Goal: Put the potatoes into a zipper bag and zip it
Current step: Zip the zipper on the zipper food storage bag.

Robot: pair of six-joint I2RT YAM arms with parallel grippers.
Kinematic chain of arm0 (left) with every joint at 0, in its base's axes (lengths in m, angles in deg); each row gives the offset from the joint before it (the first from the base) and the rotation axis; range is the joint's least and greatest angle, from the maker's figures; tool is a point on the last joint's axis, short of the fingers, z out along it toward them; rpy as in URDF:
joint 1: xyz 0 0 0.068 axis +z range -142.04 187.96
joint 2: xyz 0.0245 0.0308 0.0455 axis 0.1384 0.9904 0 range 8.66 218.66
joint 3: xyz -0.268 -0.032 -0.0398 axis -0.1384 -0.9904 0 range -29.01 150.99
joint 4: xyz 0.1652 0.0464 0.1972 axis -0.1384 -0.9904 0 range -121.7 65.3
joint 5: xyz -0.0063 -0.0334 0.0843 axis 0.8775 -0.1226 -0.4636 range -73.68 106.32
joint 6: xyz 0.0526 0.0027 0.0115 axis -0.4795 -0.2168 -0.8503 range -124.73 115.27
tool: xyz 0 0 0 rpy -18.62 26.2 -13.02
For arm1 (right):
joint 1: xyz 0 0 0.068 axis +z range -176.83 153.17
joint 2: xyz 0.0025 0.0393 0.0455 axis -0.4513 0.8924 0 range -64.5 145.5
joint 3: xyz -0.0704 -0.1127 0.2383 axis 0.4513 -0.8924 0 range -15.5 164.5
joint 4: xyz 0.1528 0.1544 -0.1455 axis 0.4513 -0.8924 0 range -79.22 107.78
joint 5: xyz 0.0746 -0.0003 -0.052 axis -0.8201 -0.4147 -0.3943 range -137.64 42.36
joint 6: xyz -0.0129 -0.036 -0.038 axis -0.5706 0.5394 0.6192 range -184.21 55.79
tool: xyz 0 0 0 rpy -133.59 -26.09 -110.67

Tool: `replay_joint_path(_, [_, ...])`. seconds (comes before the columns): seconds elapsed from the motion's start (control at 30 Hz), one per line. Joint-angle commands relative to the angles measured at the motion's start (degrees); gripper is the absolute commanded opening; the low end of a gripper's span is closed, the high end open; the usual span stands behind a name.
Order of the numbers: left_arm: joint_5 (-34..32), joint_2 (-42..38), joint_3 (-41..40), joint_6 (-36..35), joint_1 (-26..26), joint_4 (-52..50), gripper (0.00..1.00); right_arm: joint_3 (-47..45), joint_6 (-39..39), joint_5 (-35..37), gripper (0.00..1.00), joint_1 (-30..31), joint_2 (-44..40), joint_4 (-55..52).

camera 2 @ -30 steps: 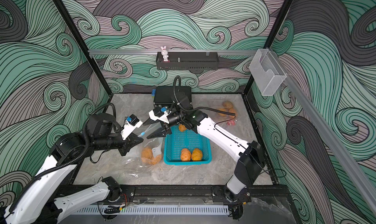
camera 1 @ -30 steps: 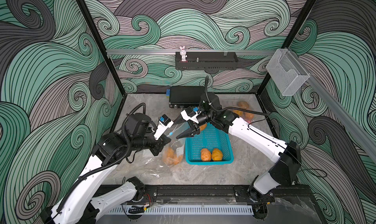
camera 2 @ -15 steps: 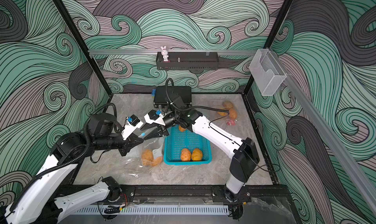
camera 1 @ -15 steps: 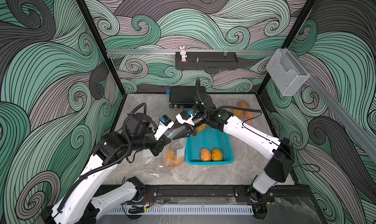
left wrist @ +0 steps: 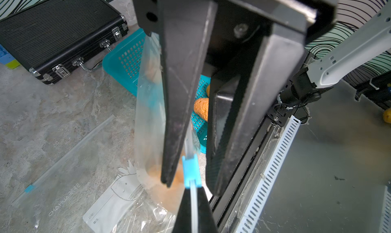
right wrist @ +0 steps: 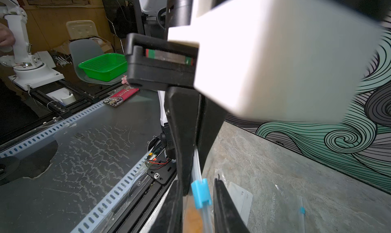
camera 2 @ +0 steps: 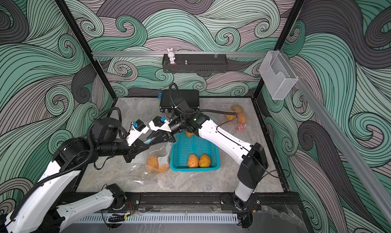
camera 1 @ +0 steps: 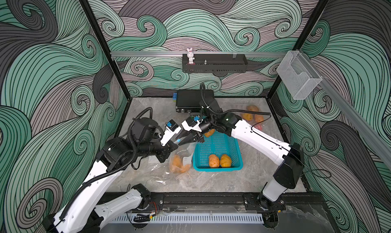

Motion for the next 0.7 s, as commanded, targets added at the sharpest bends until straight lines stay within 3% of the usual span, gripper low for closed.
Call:
replay_joint_path(0.0, [0.97,-0.34,1.08,-0.66,-0.44,-0.58,0.00,1.20,0.91,-0.25,0.21,0.37,-0.08,-1.71])
replay_joint_path(0.67, [-0.63,-1.13,-0.16,-0.65,-0.44,-0.14,0.00,1.37,-0.05,-0.63,0.22,0.61,-1.80,-1.79])
